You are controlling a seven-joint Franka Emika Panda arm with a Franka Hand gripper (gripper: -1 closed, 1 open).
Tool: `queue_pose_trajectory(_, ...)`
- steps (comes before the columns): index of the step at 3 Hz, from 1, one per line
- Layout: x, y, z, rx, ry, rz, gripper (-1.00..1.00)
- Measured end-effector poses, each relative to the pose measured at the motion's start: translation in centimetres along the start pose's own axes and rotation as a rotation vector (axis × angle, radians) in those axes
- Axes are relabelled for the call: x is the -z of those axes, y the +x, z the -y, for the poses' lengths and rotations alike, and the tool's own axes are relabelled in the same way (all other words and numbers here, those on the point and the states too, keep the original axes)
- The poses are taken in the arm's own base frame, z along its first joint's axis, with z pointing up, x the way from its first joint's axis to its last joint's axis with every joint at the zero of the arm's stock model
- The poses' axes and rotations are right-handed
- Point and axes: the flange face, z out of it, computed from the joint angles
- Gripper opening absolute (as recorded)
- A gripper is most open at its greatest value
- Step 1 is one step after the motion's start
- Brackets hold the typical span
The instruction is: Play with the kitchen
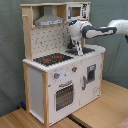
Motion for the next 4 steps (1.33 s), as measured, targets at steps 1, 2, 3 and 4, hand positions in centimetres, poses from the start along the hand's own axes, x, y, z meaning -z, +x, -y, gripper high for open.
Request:
queue_pose_trajectory(1, 0.0, 0.0, 0.0, 0.001, -0.002, 0.002, -1.00)
queue_pose_trajectory(2, 0.0, -0.4, 0.5, 0.013, -0.017, 0.013, -1.00)
queue_pose_trajectory(3, 2.1, -0.8, 1.9, 0.030, -0.012, 0.015, -1.00)
queue_pose_trajectory(4, 4.3, -0.8, 2.2, 0.024, -0.008, 0.015, -1.00)
